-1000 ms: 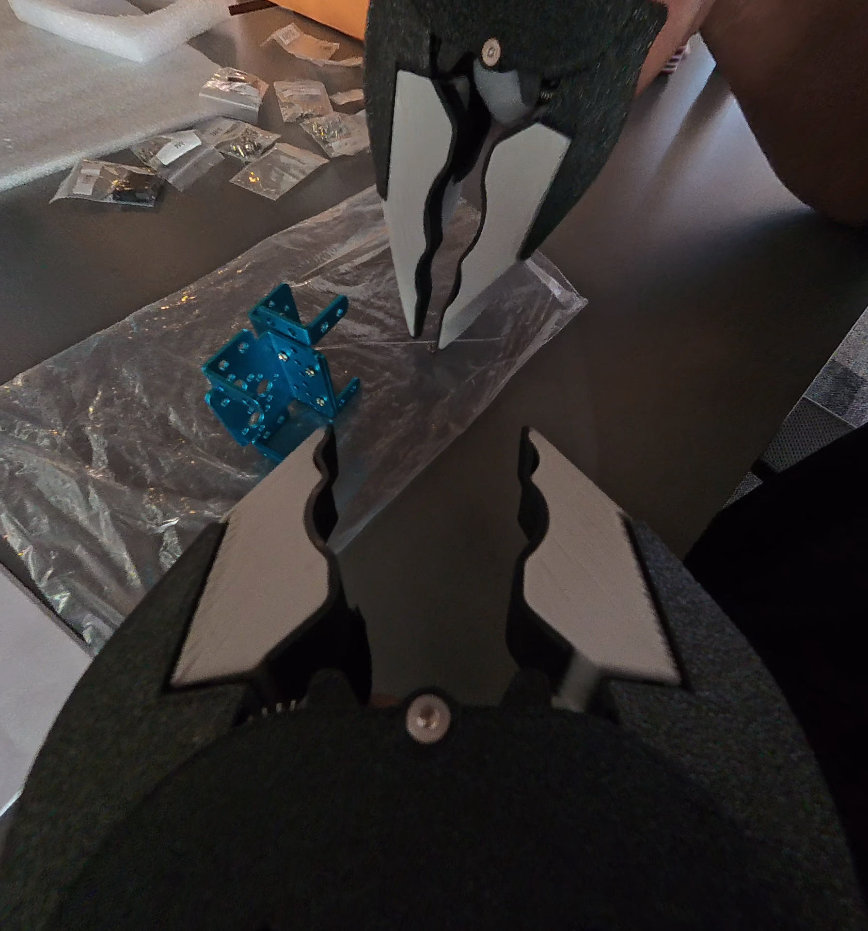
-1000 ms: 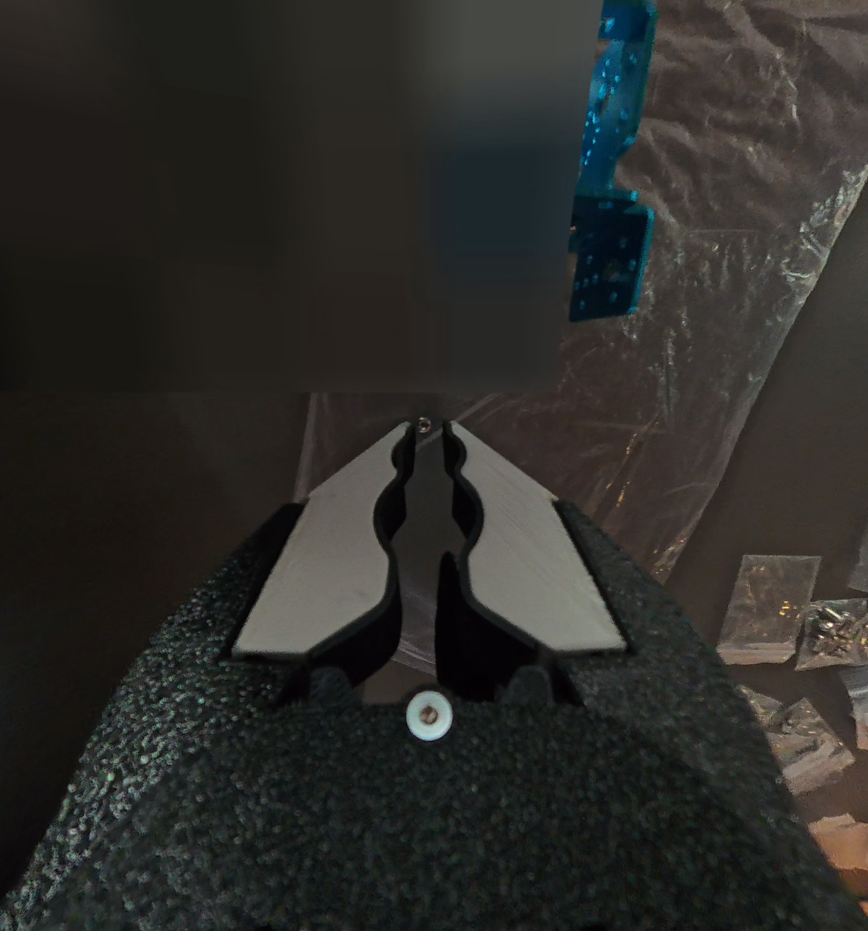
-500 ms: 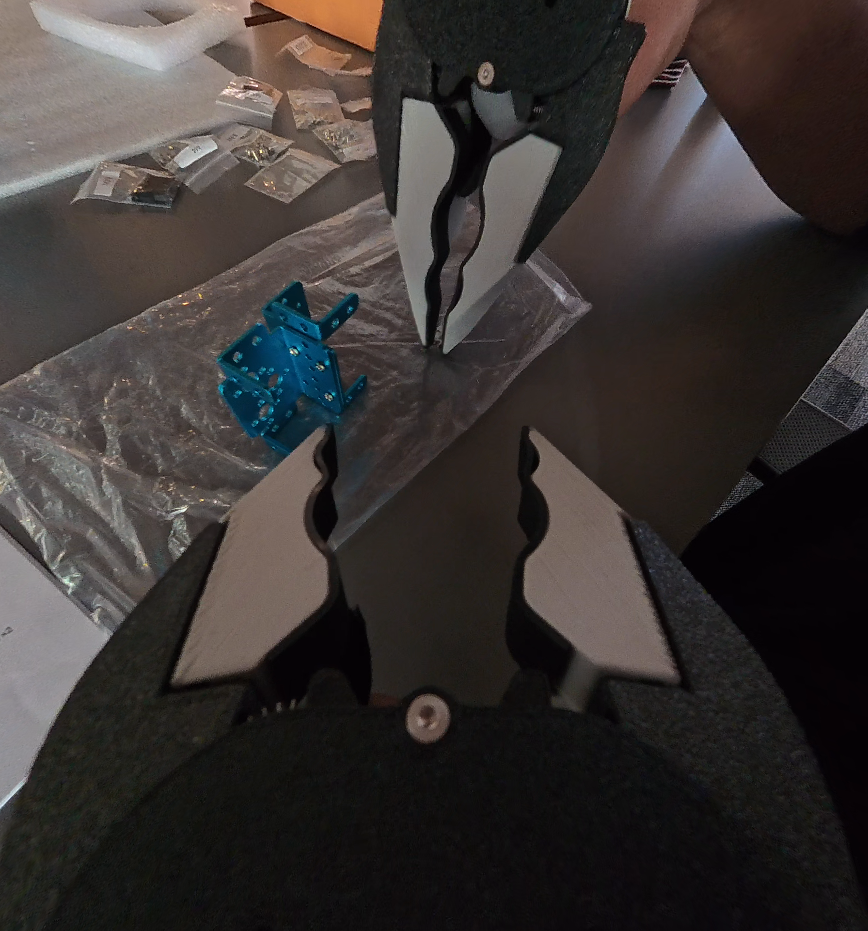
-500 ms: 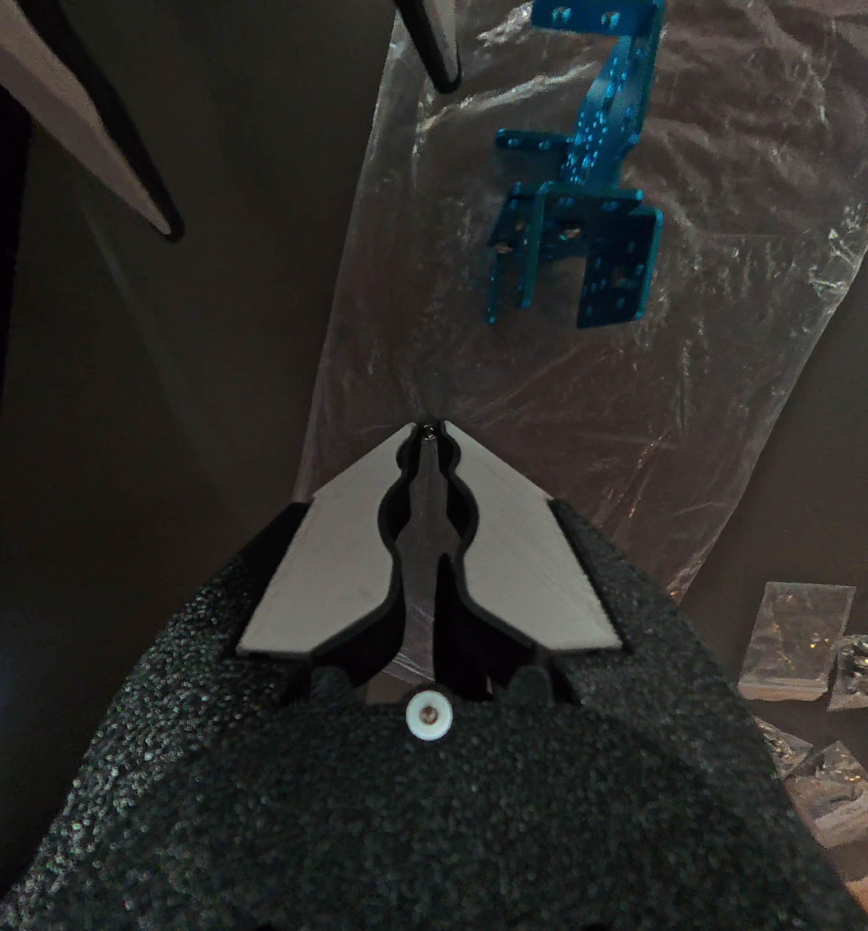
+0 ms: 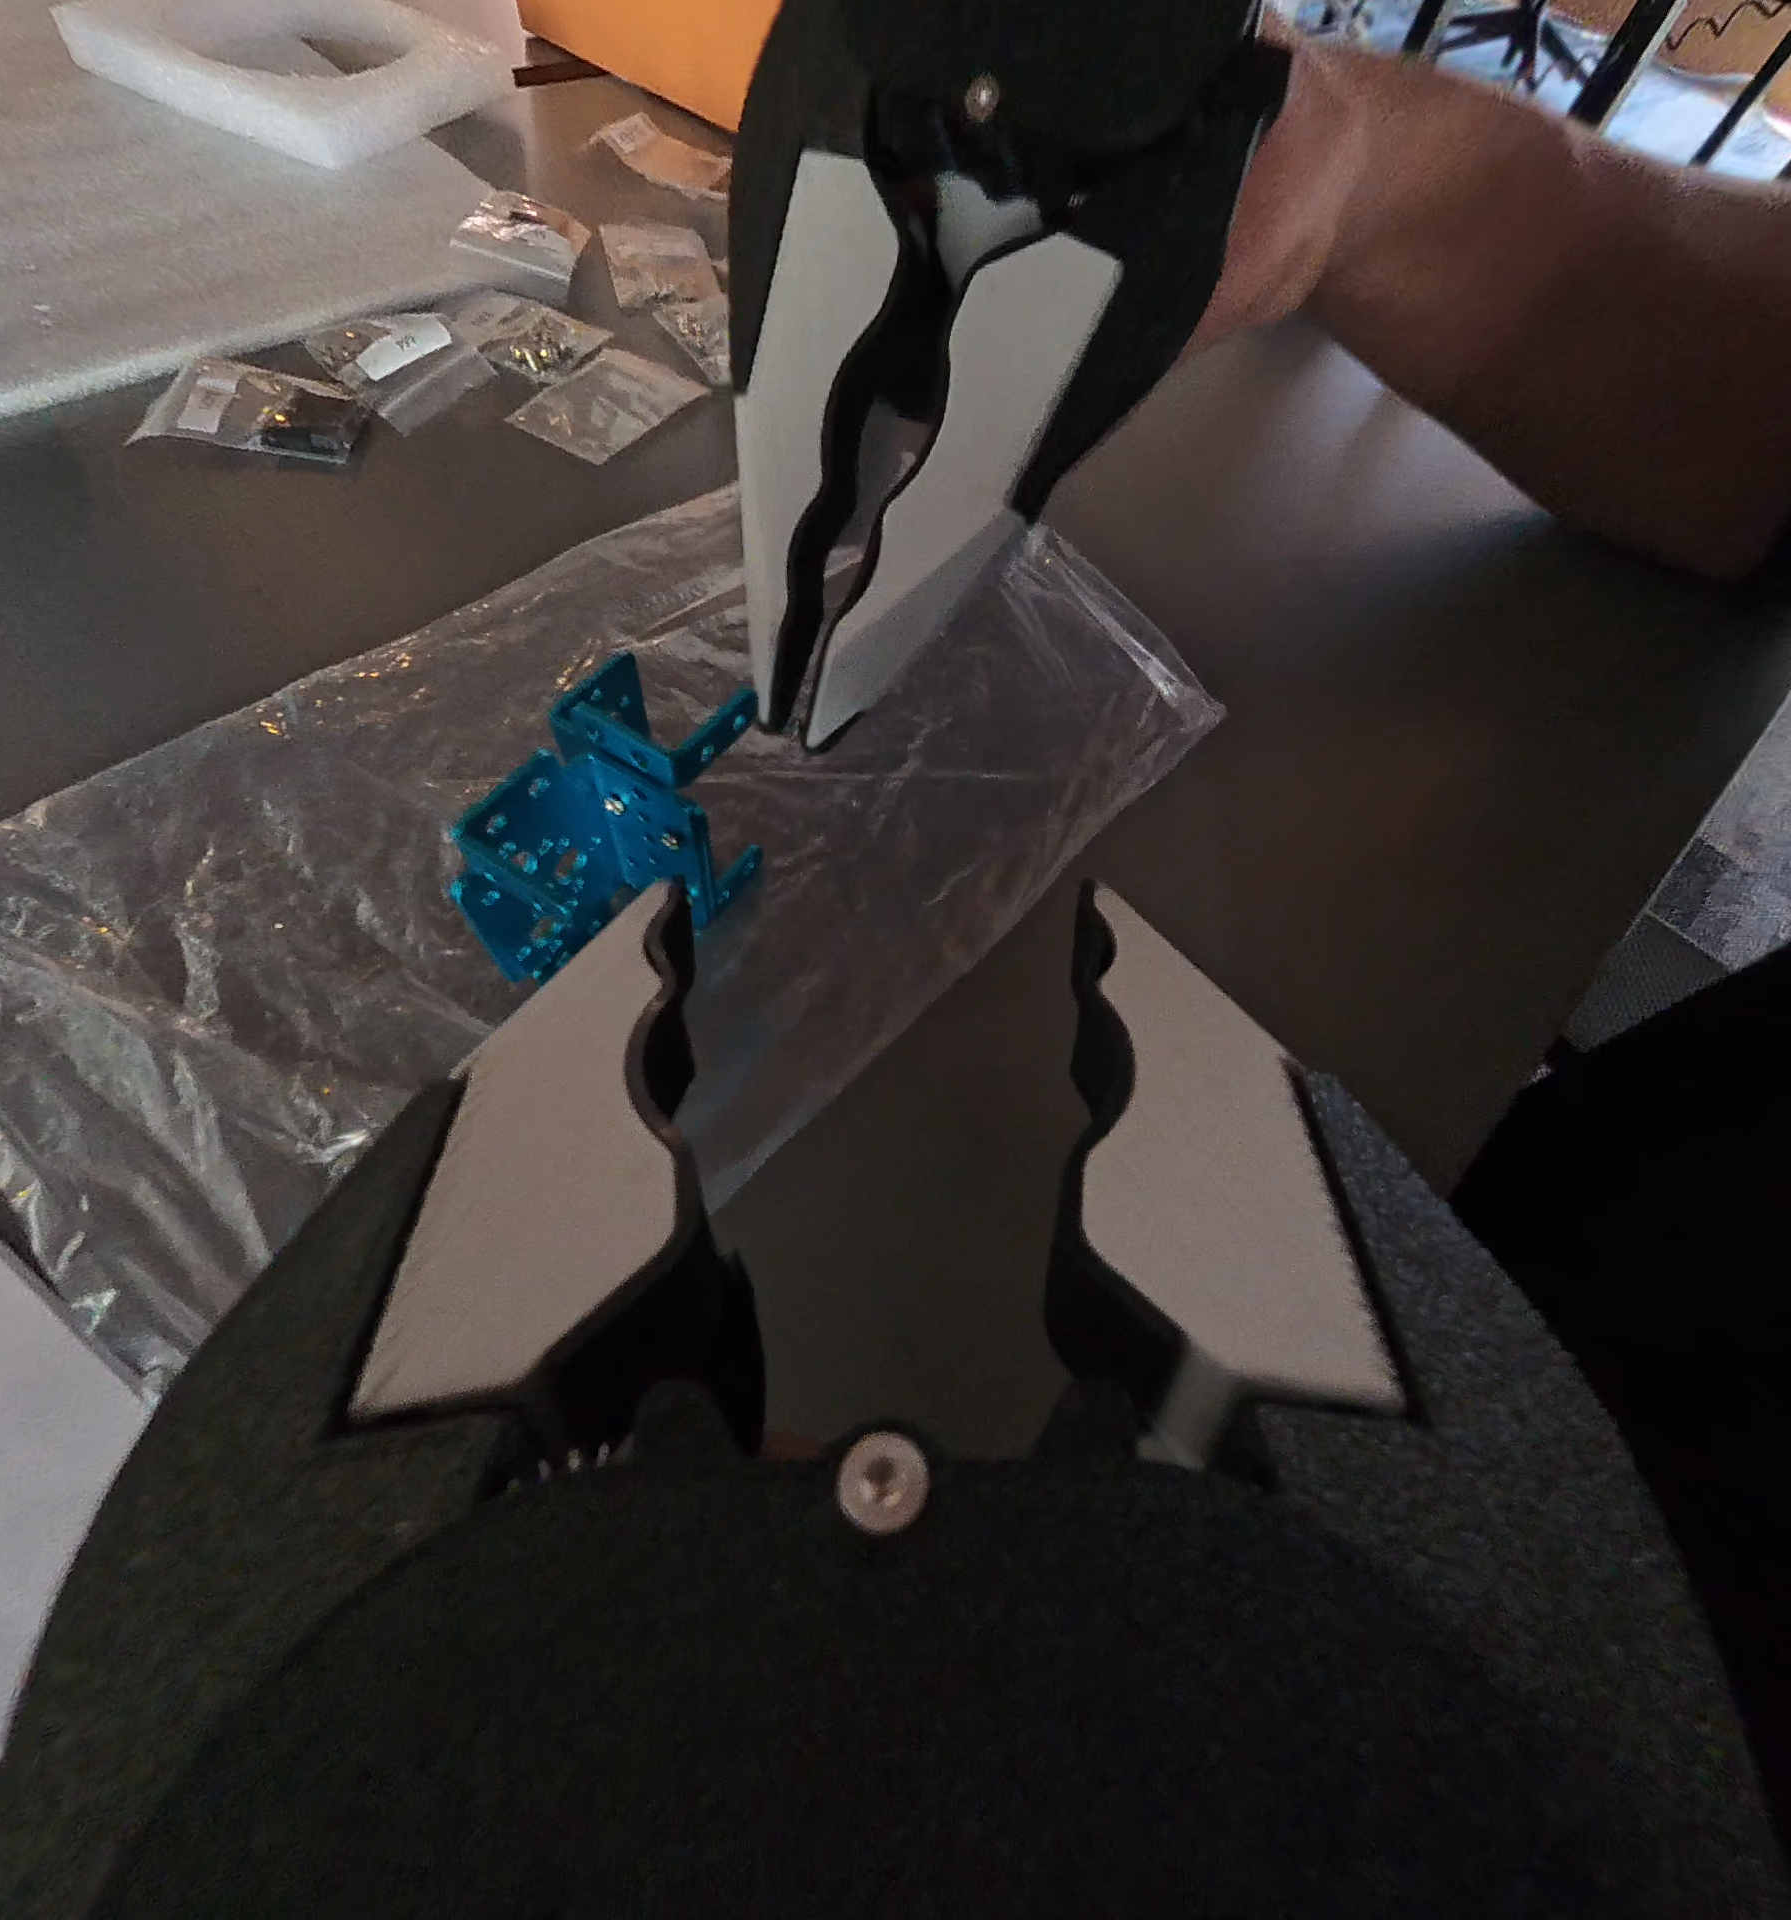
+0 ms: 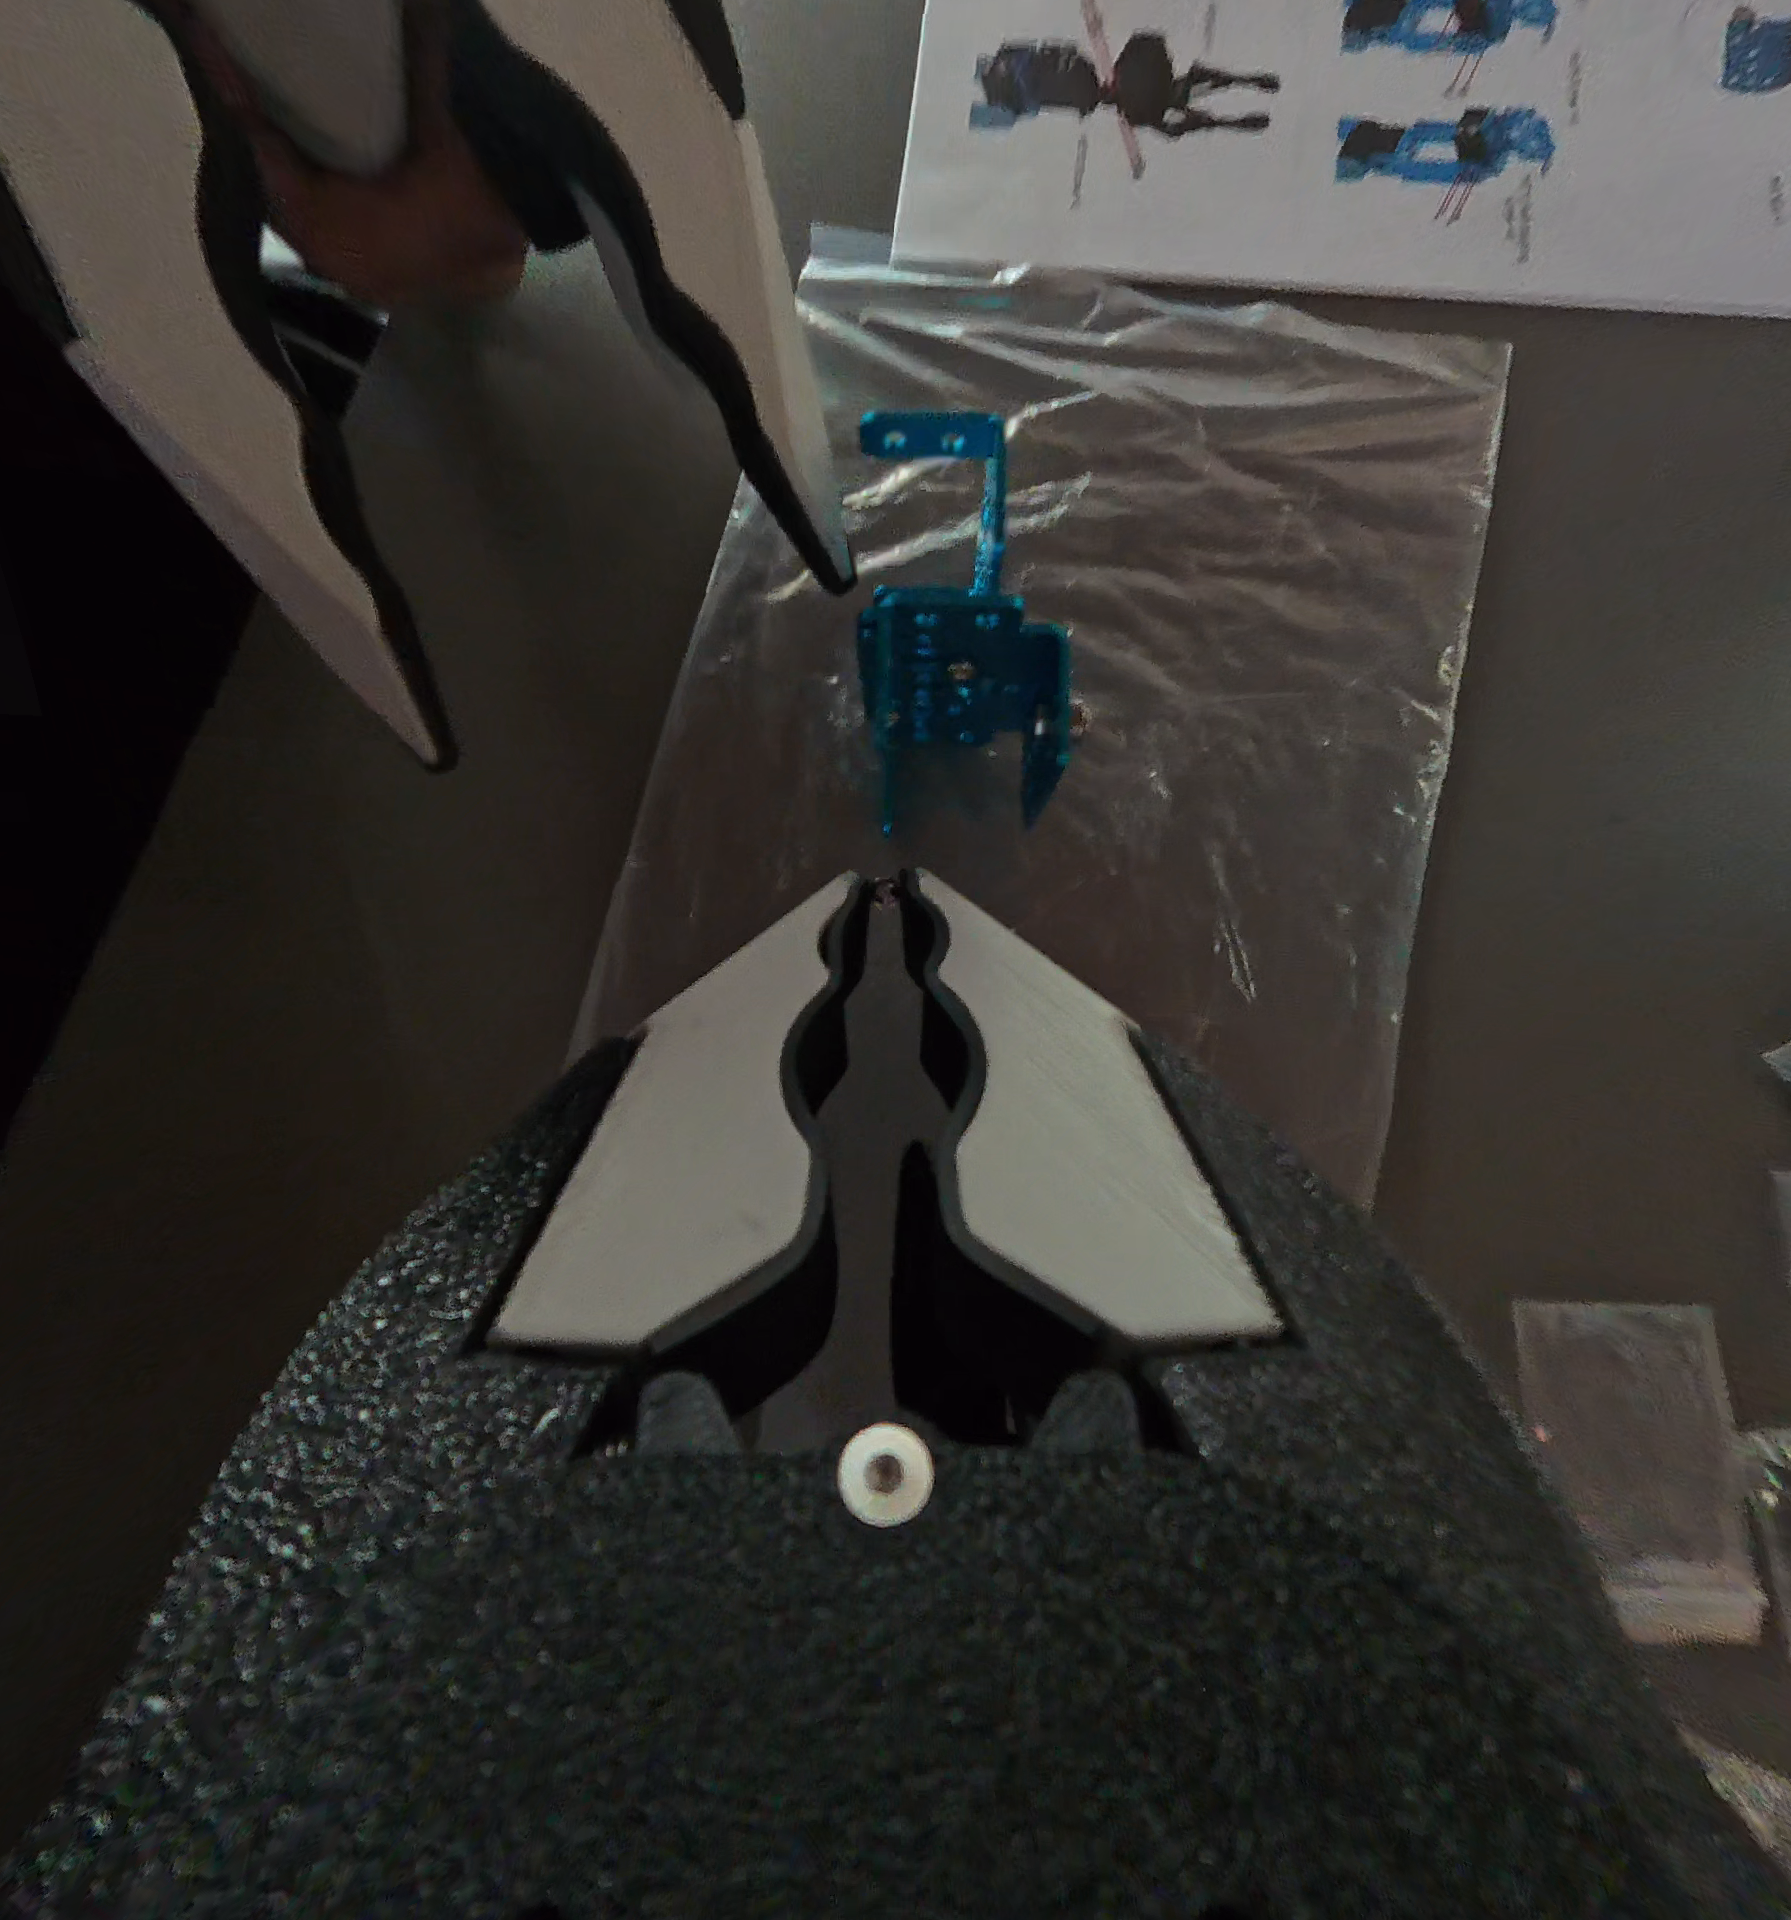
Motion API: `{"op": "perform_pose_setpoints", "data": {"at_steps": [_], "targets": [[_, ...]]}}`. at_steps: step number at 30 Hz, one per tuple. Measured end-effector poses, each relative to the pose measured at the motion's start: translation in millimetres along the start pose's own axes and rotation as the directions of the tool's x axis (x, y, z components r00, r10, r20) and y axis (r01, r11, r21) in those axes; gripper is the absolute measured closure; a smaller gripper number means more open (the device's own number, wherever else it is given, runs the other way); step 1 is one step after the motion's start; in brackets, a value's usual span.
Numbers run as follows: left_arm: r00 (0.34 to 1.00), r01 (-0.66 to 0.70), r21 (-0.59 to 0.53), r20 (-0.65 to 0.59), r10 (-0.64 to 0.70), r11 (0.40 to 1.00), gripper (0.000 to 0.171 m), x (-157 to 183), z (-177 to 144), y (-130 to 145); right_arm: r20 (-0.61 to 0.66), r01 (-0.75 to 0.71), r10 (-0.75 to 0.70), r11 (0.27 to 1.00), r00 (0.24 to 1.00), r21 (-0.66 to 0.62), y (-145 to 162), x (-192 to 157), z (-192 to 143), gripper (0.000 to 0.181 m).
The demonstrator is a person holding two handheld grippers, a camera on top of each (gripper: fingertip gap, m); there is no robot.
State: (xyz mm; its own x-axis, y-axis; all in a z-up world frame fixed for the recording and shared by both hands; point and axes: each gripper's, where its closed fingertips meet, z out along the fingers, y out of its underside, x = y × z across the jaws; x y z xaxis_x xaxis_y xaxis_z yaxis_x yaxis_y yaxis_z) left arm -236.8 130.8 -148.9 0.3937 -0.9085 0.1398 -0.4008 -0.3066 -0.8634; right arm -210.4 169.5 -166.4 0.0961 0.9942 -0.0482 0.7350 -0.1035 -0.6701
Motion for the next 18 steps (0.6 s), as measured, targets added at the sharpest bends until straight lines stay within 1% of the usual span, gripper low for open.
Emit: {"op": "perform_pose_setpoints", "data": {"at_steps": [3,6,9,12,15,18], "targets": [[0.999,0.026,-0.006,0.022,-0.026,1.0,0.094,-5.1,4.1,-1.0,0.012,-0.015,0.014,0.997,1.0,0.072,-3.1,2.1,6.4,0.176],[0.999,0.033,-0.006,0.034,-0.032,0.999,0.09,-5.7,8.0,-1.7,-0.019,0.01,-0.007,0.987,1.0,0.158,-14.7,2.4,8.9,0.176],[0.999,0.013,-0.005,0.036,-0.013,1.0,0.089,-1.9,12.6,-3.6,-0.067,0.034,-0.022,0.981,0.998,0.193,-21.0,5.2,7.0,0.176],[0.998,0.0,-0.007,0.057,0.001,1.0,0.088,-2.4,16.1,-5.0,-0.05,0.004,0.008,0.972,0.999,0.235,-25.7,3.1,6.4,0.176],[0.998,-0.009,-0.02,0.058,0.01,1.0,0.088,-1.5,18.2,-3.3,-0.082,0.008,0.012,0.971,0.997,0.238,-25.5,7.9,8.0,0.176],[0.998,-0.003,-0.022,0.055,0.005,1.0,0.088,-1.7,18.6,-2.6,-0.056,-0.024,0.039,0.97,0.998,0.244,-25.8,7.0,11.3,0.176]]}}
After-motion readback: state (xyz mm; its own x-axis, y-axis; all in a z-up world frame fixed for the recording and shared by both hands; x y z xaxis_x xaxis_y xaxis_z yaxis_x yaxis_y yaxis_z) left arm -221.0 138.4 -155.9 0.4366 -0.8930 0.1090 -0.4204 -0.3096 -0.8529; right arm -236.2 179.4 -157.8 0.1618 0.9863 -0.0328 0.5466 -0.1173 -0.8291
